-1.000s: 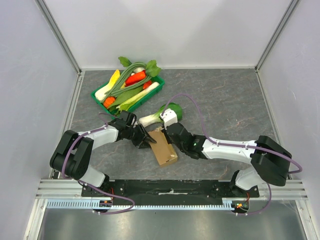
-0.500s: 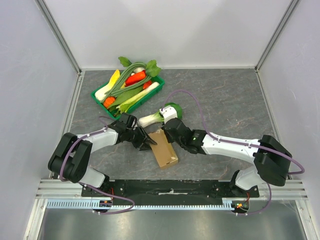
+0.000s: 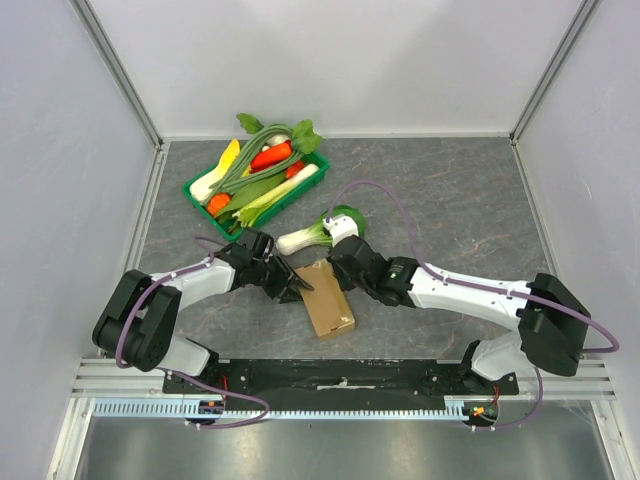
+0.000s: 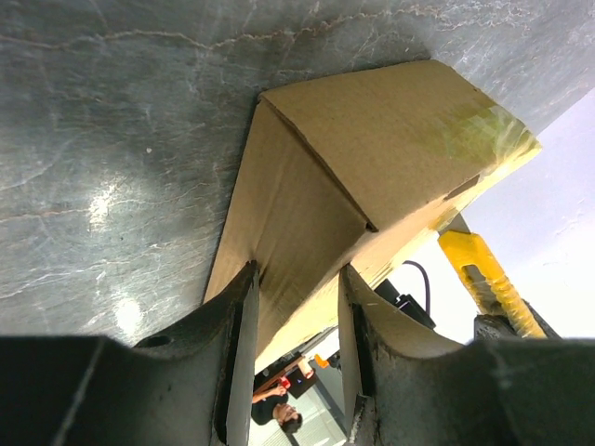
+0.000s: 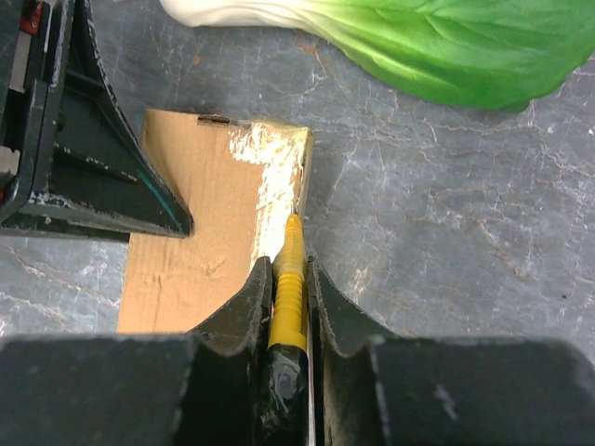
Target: Unpack the express box
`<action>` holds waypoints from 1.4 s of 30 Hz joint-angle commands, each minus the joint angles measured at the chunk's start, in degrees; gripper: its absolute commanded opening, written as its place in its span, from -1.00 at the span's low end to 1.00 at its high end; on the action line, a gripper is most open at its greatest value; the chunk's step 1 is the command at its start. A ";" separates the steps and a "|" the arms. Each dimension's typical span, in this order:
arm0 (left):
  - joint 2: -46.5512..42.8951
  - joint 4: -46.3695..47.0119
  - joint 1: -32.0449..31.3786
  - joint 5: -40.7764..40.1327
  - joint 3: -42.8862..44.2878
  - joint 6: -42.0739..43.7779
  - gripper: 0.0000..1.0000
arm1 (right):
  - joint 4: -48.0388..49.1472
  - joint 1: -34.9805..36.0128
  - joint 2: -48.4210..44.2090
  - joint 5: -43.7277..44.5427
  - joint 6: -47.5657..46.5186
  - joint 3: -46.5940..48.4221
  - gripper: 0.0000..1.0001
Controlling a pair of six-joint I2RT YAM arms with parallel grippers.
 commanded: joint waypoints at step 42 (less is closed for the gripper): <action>6.29 4.25 0.98 -12.62 -1.28 1.14 -0.96 | -9.20 -0.86 12.05 -2.72 -1.80 16.10 -1.00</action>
